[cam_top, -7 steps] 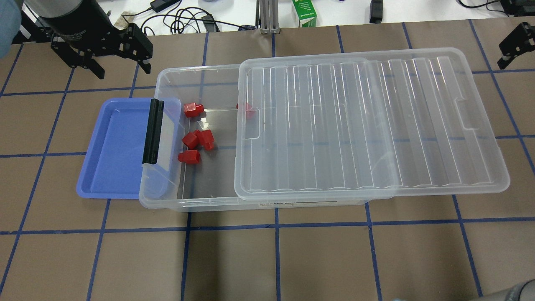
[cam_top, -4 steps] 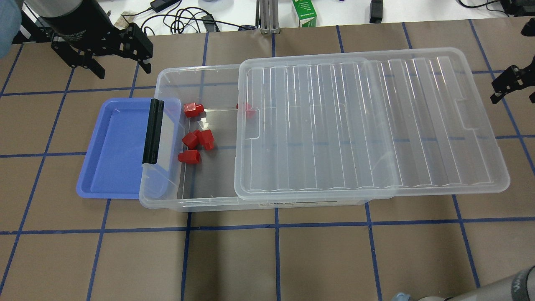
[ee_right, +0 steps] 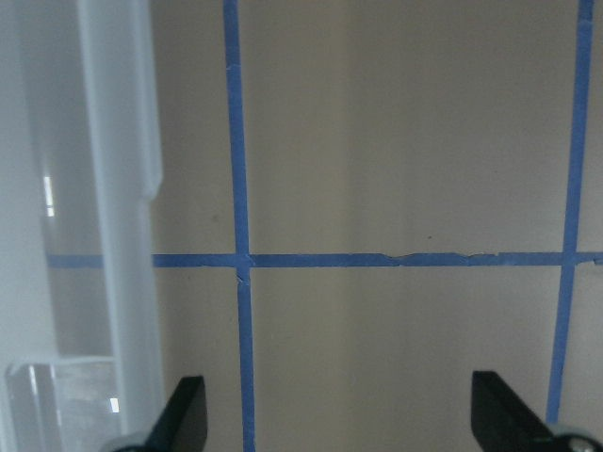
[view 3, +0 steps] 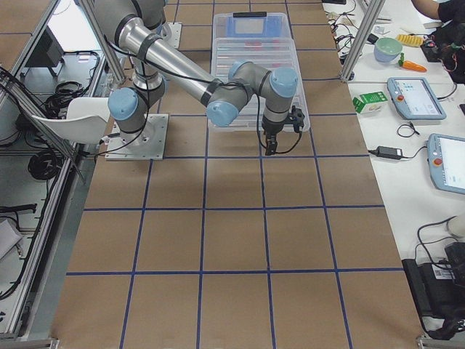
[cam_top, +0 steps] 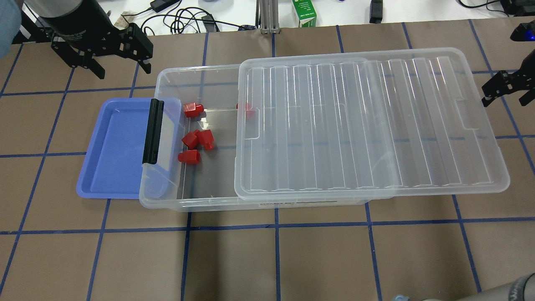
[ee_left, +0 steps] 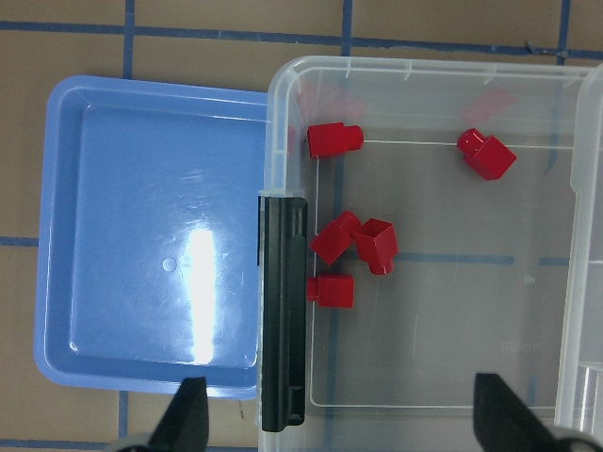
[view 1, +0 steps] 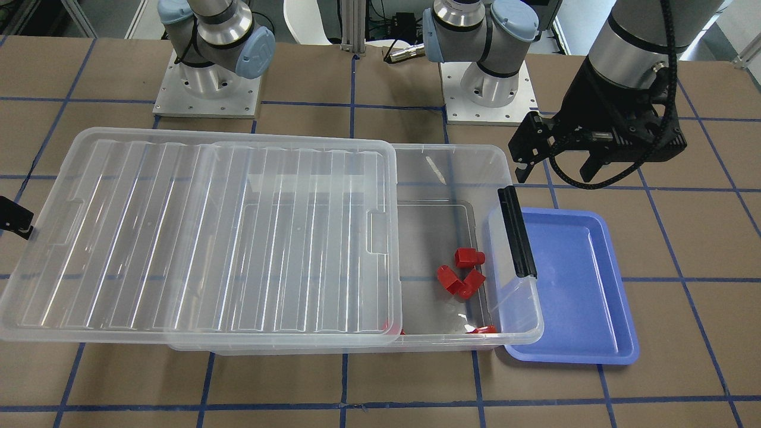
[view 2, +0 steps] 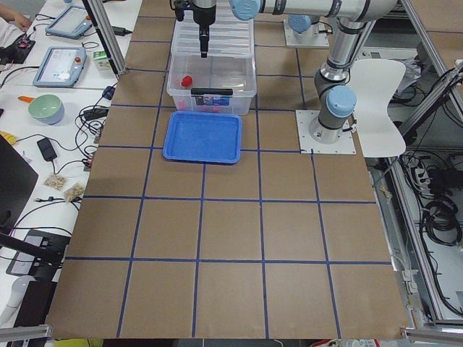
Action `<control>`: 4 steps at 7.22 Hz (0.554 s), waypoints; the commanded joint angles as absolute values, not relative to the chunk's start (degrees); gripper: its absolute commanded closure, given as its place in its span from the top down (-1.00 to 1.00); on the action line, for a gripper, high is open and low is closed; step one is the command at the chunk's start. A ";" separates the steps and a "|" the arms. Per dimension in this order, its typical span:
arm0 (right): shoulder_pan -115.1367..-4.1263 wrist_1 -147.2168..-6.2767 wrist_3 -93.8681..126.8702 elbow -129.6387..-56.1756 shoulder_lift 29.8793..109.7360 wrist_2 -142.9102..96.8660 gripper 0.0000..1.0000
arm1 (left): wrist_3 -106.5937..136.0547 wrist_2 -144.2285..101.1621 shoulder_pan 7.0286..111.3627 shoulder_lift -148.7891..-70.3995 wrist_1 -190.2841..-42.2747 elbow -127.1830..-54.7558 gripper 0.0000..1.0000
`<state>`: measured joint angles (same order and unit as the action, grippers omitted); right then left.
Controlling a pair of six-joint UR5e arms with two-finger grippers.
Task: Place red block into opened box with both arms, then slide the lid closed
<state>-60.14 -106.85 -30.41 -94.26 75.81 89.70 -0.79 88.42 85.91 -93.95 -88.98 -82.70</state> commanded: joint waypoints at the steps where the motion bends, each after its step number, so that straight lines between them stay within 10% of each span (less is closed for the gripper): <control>1: -62.92 -106.87 -29.97 -94.83 75.94 89.65 1.00 | -0.79 88.42 85.96 -93.96 -89.03 -82.79 1.00; 4: -67.39 -107.05 -22.70 -97.29 77.43 89.56 1.00 | -0.79 88.42 85.96 -93.96 -89.03 -82.79 1.00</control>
